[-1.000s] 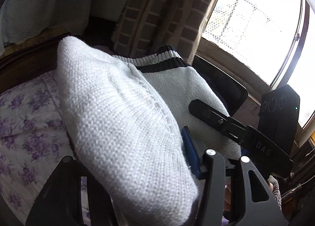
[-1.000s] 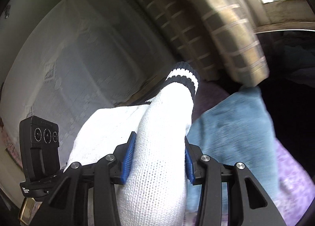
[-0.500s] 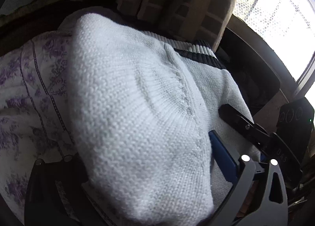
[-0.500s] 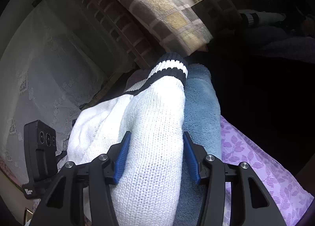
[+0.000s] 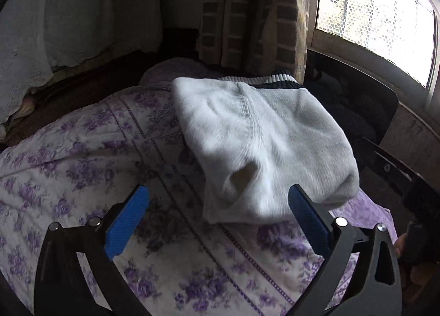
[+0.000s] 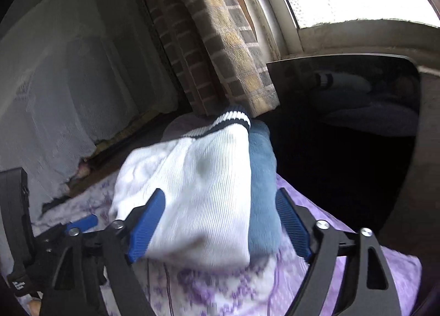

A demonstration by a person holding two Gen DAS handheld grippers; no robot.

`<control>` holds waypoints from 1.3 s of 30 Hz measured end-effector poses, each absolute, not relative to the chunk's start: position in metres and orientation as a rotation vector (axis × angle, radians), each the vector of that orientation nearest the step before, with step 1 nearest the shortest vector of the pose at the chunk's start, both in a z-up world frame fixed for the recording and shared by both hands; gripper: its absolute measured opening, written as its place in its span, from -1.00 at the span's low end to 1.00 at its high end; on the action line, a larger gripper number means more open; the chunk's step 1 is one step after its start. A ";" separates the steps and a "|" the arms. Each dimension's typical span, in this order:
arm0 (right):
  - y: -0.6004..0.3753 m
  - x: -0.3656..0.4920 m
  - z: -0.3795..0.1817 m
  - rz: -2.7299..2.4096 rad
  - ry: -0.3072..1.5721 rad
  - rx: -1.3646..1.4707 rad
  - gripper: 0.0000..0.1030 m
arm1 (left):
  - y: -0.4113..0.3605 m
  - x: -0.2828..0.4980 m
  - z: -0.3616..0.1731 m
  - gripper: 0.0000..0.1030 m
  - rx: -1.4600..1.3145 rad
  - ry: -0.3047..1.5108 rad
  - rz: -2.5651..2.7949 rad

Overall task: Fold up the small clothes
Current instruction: 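Open both grippers and withdraw from the stacked sweater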

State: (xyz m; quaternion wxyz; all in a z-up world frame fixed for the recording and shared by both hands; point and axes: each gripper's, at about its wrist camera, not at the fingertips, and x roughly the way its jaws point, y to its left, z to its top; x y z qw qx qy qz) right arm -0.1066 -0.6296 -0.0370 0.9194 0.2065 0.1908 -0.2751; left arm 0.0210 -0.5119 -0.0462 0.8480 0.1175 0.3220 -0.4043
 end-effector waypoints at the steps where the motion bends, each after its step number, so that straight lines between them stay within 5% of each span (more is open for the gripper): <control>1: -0.619 -0.115 -0.039 -0.573 0.394 0.417 0.79 | -0.503 0.017 -0.049 0.92 0.245 0.678 -0.839; 39: -0.542 -0.183 -0.037 -0.677 0.400 0.330 0.90 | -0.425 -0.053 -0.035 0.92 0.300 0.534 -0.794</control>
